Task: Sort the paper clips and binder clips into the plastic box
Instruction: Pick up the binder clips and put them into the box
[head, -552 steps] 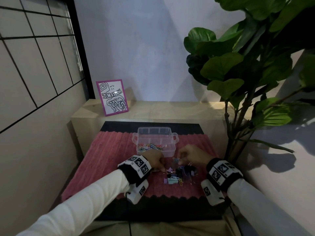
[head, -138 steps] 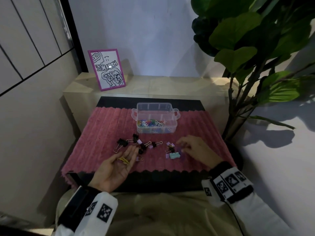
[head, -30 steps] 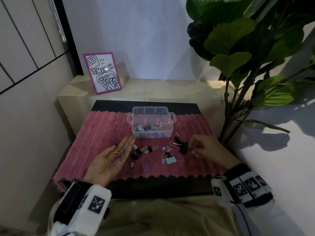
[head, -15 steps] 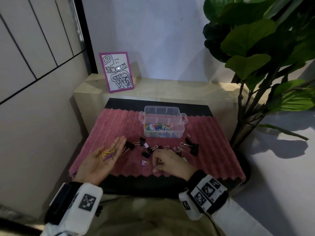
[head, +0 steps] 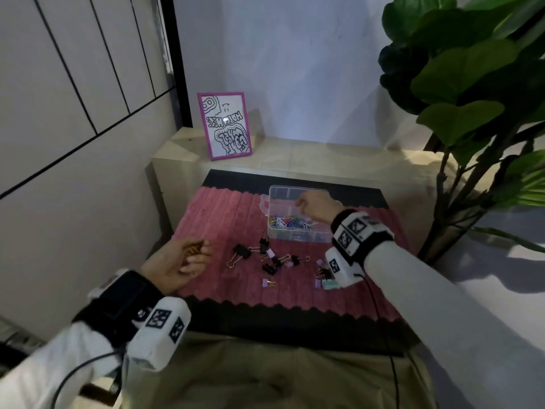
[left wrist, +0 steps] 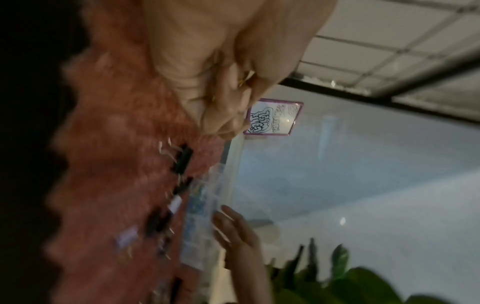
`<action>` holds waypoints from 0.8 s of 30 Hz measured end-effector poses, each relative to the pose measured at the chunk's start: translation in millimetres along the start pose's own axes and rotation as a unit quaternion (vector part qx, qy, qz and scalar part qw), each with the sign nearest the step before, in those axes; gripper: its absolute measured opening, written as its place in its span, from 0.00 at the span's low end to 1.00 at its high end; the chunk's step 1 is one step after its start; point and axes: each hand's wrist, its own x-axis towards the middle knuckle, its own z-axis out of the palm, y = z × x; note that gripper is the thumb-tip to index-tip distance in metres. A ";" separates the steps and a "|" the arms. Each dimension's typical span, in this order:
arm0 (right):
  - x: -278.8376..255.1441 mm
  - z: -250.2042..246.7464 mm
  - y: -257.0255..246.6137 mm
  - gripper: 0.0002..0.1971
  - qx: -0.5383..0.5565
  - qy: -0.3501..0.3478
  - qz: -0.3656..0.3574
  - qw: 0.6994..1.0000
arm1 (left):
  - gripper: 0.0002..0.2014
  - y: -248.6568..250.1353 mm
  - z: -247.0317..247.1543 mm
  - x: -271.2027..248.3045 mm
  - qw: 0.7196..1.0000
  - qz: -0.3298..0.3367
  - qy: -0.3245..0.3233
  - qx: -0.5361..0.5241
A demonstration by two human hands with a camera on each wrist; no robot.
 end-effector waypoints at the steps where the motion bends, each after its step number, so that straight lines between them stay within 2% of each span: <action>1: -9.0 4.9 -5.7 0.16 -0.022 0.032 -0.026 0.999 | 0.09 6.9 1.7 2.2 0.997 -0.009 0.040 0.062; 3: -25.5 20.8 -13.1 0.12 0.016 0.085 -0.119 0.989 | 0.12 20.6 1.5 10.5 0.976 -0.037 0.102 0.191; 4: -33.6 29.3 -17.0 0.10 0.040 0.064 -0.160 0.984 | 0.14 25.7 2.1 14.6 0.960 -0.052 0.122 0.247; 5: -41.1 37.8 -21.6 0.11 0.040 0.005 -0.192 0.981 | 0.15 30.8 5.6 17.2 0.943 -0.071 0.130 0.297; 7: -47.4 56.1 -30.4 0.24 -0.019 -0.112 -0.225 0.968 | 0.15 40.0 16.5 23.0 0.912 -0.103 0.125 0.376; 8: -46.9 64.5 -33.0 0.30 -0.056 -0.128 -0.242 0.960 | 0.15 44.2 23.6 26.0 0.907 -0.110 0.115 0.389; 10: -44.9 76.2 -37.0 0.35 -0.109 -0.114 -0.274 0.949 | 0.14 53.6 37.2 34.1 0.917 -0.111 0.076 0.375; 12: -42.6 79.1 -37.4 0.35 -0.128 -0.099 -0.282 0.946 | 0.11 62.6 49.6 39.1 0.930 -0.108 0.049 0.348; 14: -42.2 73.9 -35.2 0.28 -0.122 -0.079 -0.286 0.947 | 0.05 68.8 59.7 41.0 0.935 -0.101 0.040 0.337; 16: -42.6 65.9 -28.8 0.16 -0.094 -0.065 -0.290 0.950 | 0.04 74.2 65.5 42.8 0.937 -0.087 0.039 0.336; 19: -47.1 58.2 -13.7 0.06 -0.043 -0.058 -0.282 0.957 | 0.13 82.3 67.9 51.2 0.946 -0.062 0.046 0.315; 21: -53.7 55.9 -3.4 0.05 -0.008 -0.046 -0.282 0.958 | 0.14 87.8 73.1 58.3 0.950 -0.053 0.046 0.306; 24: -63.6 56.7 14.5 0.10 0.024 -0.033 -0.272 0.961 | 0.11 95.5 87.9 74.1 0.946 -0.045 0.042 0.318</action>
